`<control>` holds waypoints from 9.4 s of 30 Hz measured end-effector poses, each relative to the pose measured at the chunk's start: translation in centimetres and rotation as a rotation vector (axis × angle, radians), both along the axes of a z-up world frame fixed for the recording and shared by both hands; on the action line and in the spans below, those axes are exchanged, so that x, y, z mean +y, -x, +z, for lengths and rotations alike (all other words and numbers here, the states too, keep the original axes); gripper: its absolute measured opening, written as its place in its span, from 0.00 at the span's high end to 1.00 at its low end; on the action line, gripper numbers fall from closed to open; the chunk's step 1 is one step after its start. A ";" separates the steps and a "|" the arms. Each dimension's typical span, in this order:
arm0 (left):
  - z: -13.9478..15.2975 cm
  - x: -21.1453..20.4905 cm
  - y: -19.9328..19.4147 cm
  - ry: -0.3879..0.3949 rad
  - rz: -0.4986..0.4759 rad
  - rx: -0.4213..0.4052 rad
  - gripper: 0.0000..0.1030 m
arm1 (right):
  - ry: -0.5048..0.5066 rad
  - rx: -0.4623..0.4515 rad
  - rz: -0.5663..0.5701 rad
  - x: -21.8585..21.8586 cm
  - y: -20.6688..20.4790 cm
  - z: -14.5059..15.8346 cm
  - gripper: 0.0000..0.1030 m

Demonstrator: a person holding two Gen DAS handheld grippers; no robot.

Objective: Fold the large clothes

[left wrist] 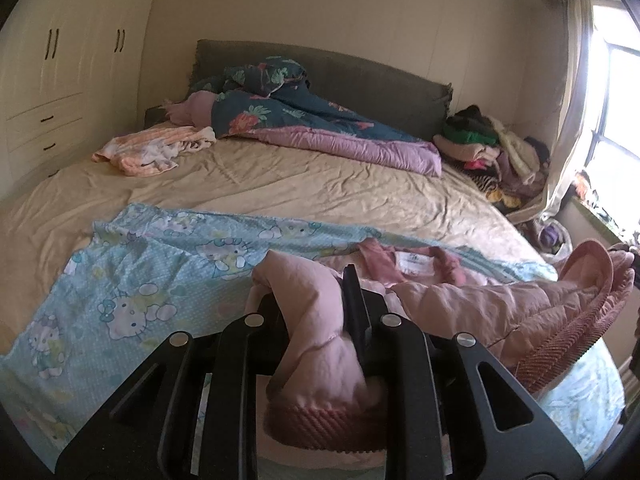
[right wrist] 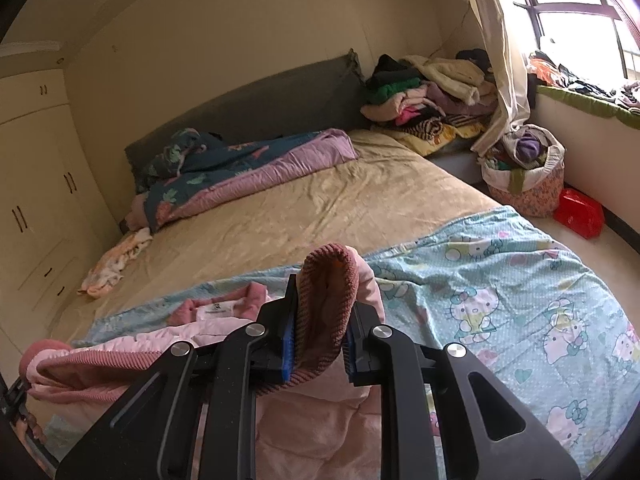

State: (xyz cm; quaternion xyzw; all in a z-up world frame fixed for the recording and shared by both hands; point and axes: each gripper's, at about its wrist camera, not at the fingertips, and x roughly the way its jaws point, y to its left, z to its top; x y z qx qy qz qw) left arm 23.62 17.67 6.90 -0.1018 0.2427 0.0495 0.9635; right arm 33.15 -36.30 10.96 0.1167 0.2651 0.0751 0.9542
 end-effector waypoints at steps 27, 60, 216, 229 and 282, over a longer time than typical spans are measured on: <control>-6.0 0.8 -7.4 0.063 -0.046 0.130 0.46 | 0.002 0.136 0.087 -0.4 -6.0 -9.8 0.20; -7.0 1.7 -6.0 0.031 -0.072 0.131 0.89 | 0.127 0.073 0.092 1.3 -5.7 -11.9 0.81; -6.6 -3.7 3.7 0.152 -0.113 0.102 0.69 | 0.163 -0.035 0.248 7.1 10.5 -8.8 0.71; -7.6 -3.9 7.4 0.161 -0.092 0.109 0.68 | 0.143 -0.012 0.233 6.5 14.1 -9.6 0.71; -10.5 -2.5 14.7 0.207 -0.007 0.266 0.12 | -0.063 0.318 0.073 1.3 19.9 -14.3 0.05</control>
